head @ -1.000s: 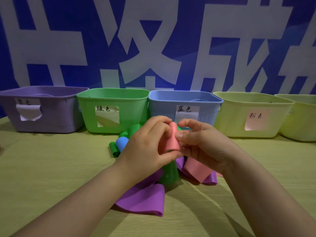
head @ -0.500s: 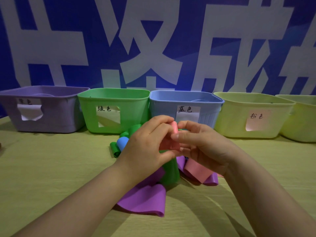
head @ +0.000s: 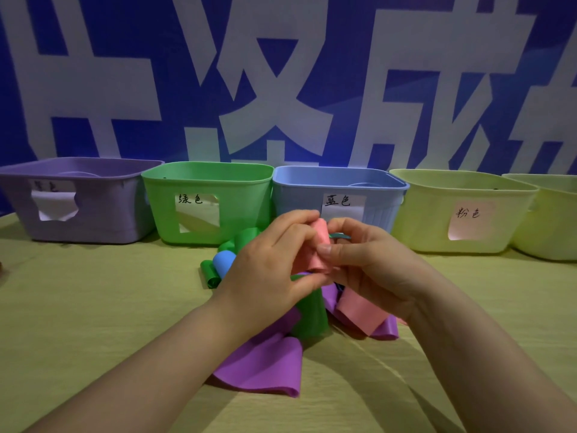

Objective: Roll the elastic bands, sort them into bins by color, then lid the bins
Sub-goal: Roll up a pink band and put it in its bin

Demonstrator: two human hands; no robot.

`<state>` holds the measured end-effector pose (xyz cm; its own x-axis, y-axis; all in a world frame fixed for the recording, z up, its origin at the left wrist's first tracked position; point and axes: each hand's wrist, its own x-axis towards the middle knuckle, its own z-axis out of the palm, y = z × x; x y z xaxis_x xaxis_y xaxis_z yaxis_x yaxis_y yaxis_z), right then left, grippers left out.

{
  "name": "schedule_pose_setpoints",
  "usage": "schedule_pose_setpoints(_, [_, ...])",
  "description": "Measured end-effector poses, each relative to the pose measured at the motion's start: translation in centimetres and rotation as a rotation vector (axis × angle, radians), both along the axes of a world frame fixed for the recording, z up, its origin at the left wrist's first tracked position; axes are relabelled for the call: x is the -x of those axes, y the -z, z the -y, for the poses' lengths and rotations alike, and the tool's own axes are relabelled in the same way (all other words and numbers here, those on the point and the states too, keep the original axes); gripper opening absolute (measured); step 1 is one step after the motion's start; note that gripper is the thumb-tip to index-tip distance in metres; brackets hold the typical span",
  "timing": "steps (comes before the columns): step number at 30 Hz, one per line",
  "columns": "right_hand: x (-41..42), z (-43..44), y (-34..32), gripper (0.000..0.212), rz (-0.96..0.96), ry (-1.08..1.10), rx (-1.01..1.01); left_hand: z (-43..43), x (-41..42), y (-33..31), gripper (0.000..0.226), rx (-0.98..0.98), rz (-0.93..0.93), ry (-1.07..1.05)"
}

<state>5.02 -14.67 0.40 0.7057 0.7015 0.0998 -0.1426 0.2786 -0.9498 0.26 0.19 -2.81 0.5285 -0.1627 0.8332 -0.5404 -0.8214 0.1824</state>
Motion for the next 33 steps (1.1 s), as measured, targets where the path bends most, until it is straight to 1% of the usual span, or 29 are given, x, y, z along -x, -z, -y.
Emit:
schedule_pose_setpoints(5, [-0.16, 0.28, 0.01, 0.029, 0.001, 0.014, 0.034, -0.01, 0.04, -0.02, 0.038, -0.023, 0.019, -0.025])
schedule_pose_setpoints(10, [-0.39, 0.46, 0.01, 0.026, 0.007, -0.008, 0.039, -0.14, 0.03, -0.02, 0.039, -0.021, -0.002, -0.029])
schedule_pose_setpoints(16, [-0.37, 0.61, -0.18, 0.022, 0.046, -0.019, 0.071, -0.37, -0.10, 0.03, 0.034, -0.011, 0.011, -0.019])
schedule_pose_setpoints(21, [0.08, 0.33, -0.07, 0.031, 0.105, 0.018, 0.064, -0.04, 0.00, 0.05, 0.034, -0.023, 0.017, 0.007])
schedule_pose_setpoints(25, [0.20, 0.31, -0.16, 0.027, 0.092, 0.036, 0.055, 0.03, 0.10, -0.05, 0.033, -0.038, 0.013, 0.022])
schedule_pose_setpoints(31, [-0.09, 0.66, -0.19, 0.029, 0.038, 0.022, 0.054, 0.01, 0.22, -0.15, 0.033, -0.035, 0.006, 0.026])
schedule_pose_setpoints(33, [-0.17, 0.78, -0.21, 0.030, 0.049, 0.010, 0.085, 0.04, 0.22, -0.06, 0.034, -0.050, 0.009, 0.025])
